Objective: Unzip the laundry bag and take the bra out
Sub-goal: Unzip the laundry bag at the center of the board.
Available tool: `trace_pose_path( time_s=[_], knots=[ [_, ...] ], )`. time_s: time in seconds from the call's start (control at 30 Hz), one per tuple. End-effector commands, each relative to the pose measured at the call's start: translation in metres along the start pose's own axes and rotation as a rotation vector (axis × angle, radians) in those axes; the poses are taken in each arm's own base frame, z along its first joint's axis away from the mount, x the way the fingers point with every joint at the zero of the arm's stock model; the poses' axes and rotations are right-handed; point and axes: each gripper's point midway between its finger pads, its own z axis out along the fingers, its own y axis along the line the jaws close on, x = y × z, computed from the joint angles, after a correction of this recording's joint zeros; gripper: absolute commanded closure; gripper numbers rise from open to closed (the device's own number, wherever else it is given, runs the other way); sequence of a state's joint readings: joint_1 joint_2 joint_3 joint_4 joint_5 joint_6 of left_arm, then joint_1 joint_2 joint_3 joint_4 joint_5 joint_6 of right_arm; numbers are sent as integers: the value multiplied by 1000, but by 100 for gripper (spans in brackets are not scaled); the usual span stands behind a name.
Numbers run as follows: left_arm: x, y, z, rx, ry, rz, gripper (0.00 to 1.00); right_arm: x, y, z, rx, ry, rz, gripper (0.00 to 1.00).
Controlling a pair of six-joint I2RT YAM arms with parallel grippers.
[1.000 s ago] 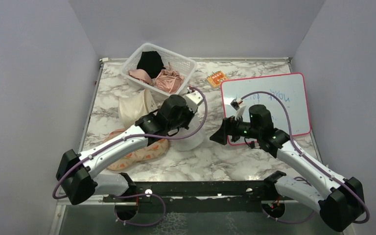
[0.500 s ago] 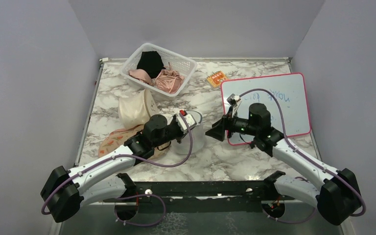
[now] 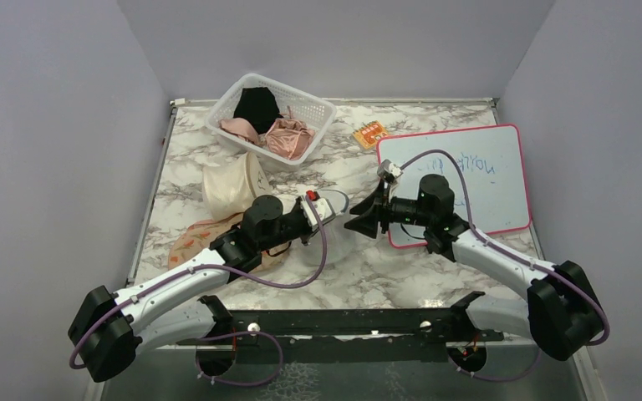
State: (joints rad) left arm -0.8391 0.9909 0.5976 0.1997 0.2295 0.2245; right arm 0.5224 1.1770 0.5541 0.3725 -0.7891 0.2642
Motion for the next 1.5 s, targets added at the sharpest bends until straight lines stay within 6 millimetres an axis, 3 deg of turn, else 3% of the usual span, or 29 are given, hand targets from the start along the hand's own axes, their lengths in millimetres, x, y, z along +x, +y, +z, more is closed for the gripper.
trace_pose_path(
  time_s=[0.0,0.17,0.3,0.47,0.57,1.23,1.47],
  knots=[
    [-26,-4,-1,44,-77,24,100,-14,5,6,-64,-55,-124,49],
    [-29,-7,-2,62,-84,20,100,-12,17,6,-150,-53,-156,51],
    [-30,-8,-2,64,-88,21,100,-7,21,11,-213,-29,-125,63],
    [-30,-8,-2,67,-88,18,100,-2,20,13,-225,-16,-106,68],
    [-28,-8,-2,64,-83,18,100,-4,19,11,-204,-27,-113,79],
    [-27,-10,-1,76,-79,17,100,-7,7,12,-122,-44,-104,82],
    [-29,-10,-1,76,-85,18,100,-9,6,14,-123,-49,-90,93]
  ],
)
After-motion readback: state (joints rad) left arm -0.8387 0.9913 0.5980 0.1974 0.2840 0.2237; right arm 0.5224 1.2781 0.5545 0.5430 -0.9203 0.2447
